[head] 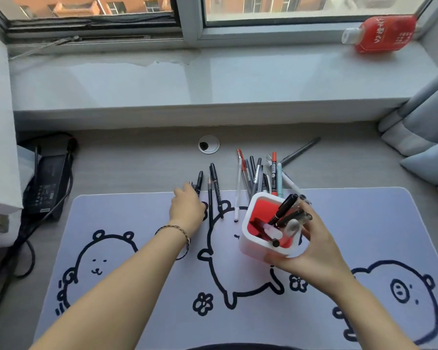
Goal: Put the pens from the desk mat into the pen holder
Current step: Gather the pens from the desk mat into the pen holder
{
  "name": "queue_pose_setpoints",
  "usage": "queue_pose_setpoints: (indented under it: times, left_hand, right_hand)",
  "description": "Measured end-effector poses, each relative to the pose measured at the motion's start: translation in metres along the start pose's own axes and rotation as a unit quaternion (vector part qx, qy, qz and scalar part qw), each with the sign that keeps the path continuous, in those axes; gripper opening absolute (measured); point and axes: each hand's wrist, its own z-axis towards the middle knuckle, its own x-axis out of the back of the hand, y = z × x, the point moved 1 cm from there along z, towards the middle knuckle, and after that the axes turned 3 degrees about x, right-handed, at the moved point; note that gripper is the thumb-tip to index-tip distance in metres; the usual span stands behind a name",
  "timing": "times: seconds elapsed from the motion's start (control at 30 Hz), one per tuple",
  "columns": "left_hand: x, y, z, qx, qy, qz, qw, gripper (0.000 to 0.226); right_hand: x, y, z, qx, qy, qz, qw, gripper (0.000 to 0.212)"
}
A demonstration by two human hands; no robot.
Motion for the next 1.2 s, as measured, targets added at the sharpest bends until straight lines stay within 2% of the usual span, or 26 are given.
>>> queue_pose_setpoints:
  times: [0.07, 0.13, 0.2, 0.27, 0.33, 0.4, 0.5, 0.6, 0.73, 0.8, 0.93, 1.03, 1.13, 1.2]
  left_hand:
    - [-0.001, -0.003, 0.002, 0.001, -0.008, -0.012, 1.000, 0.047]
    - [0.002, -0.008, 0.001, 0.013, -0.015, -0.090, 0.996, 0.042]
    - [0.010, -0.010, -0.009, 0.026, -0.016, -0.201, 0.979, 0.029]
    - [0.022, -0.006, -0.026, -0.005, -0.006, -0.272, 0.962, 0.010]
    - [0.038, 0.005, -0.050, -0.064, 0.018, -0.393, 0.917, 0.009]
    - [0.058, 0.020, -0.078, -0.134, 0.064, -0.512, 0.846, 0.009]
    - [0.079, 0.039, -0.110, -0.224, 0.110, -0.596, 0.763, 0.012]
    - [0.090, 0.042, -0.127, -0.262, 0.133, -0.632, 0.717, 0.021]
    - [0.098, 0.042, -0.131, -0.281, 0.143, -0.677, 0.665, 0.021]
    - [0.091, 0.046, -0.132, -0.272, 0.111, -0.692, 0.659, 0.018]
    - [0.064, 0.049, -0.137, -0.203, 0.053, -0.693, 0.690, 0.009]
    - [0.060, 0.047, -0.136, -0.166, 0.081, -0.705, 0.684, 0.009]
    - [0.065, 0.047, -0.131, -0.172, 0.104, -0.685, 0.700, 0.019]
    - [0.071, 0.046, -0.124, -0.159, 0.119, -0.709, 0.677, 0.018]
  right_hand:
    - [-0.003, 0.002, -0.001, -0.012, 0.005, 0.013, 1.000, 0.089]
    - [-0.005, 0.003, -0.002, -0.015, 0.010, 0.013, 1.000, 0.090]
    - [-0.006, 0.001, -0.004, -0.010, 0.009, 0.005, 1.000, 0.089]
    - [-0.007, -0.002, -0.006, -0.001, 0.007, -0.004, 1.000, 0.088]
    - [-0.010, -0.004, -0.006, 0.007, 0.008, -0.012, 1.000, 0.086]
    - [-0.017, -0.007, -0.006, 0.010, 0.003, -0.017, 1.000, 0.088]
    - [-0.026, -0.014, -0.004, 0.014, 0.001, -0.004, 1.000, 0.090]
    - [-0.022, -0.021, -0.002, 0.016, 0.025, 0.030, 0.999, 0.084]
    - [-0.020, -0.024, -0.002, 0.026, 0.024, 0.012, 0.999, 0.086]
    - [-0.024, -0.021, -0.003, 0.014, 0.020, 0.008, 1.000, 0.094]
    - [-0.029, -0.022, -0.008, 0.009, 0.022, 0.020, 1.000, 0.091]
    - [-0.031, -0.025, -0.012, 0.017, 0.005, 0.020, 1.000, 0.096]
    - [-0.030, -0.028, -0.015, 0.027, 0.005, 0.030, 0.999, 0.088]
    - [-0.031, -0.028, -0.014, 0.028, 0.009, 0.019, 0.999, 0.087]
